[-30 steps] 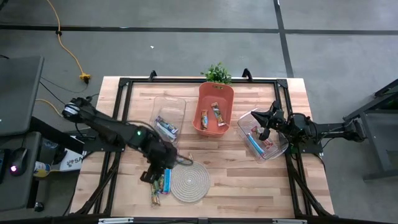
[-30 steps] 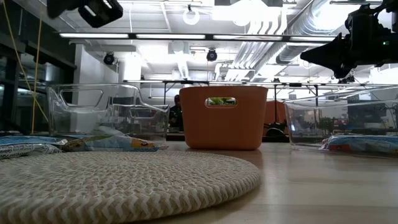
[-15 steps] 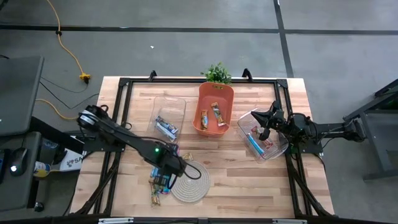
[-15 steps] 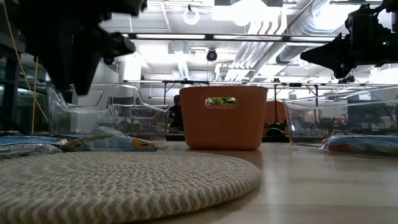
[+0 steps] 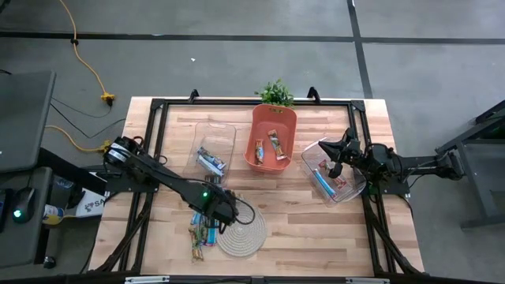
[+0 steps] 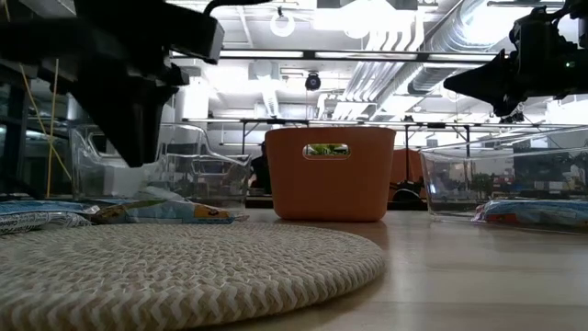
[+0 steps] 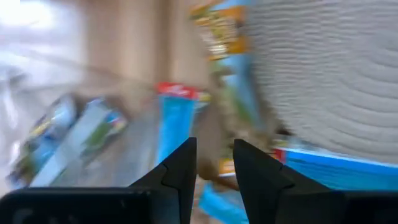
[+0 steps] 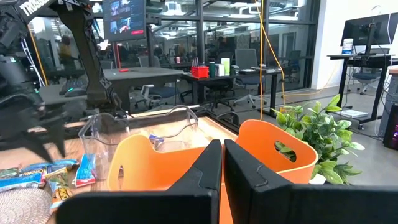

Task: Pick and place Granola Bars by type
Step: Adjust the left transparent bin

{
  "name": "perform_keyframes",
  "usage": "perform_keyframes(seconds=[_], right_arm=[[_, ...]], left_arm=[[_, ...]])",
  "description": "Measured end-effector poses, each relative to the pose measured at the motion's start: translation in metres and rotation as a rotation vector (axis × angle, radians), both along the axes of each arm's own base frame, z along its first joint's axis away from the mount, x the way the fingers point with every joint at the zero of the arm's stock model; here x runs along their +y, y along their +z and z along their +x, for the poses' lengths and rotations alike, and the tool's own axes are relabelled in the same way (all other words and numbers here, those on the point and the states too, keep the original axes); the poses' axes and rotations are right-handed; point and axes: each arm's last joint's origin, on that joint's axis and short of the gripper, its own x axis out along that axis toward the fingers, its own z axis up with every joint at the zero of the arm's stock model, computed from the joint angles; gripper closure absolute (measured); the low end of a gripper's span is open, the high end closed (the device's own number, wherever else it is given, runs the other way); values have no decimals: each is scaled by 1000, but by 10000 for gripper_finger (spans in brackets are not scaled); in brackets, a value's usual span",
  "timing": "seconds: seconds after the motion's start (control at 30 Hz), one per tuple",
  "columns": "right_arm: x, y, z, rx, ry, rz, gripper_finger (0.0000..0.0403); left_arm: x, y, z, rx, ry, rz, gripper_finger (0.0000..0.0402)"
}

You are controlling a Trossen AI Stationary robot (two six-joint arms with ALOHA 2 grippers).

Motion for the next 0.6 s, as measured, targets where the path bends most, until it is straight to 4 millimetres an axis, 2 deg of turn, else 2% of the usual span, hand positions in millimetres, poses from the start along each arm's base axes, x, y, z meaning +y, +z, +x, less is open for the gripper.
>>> perform_keyframes(seconds=[0.3,0.6], right_arm=[[0,0,0,3,0,0,402],[0,0,0,3,0,0,402]], left_arm=[[6,-8,-6,2,30,118,346],[17,-35,-25,79,25,219,356]])
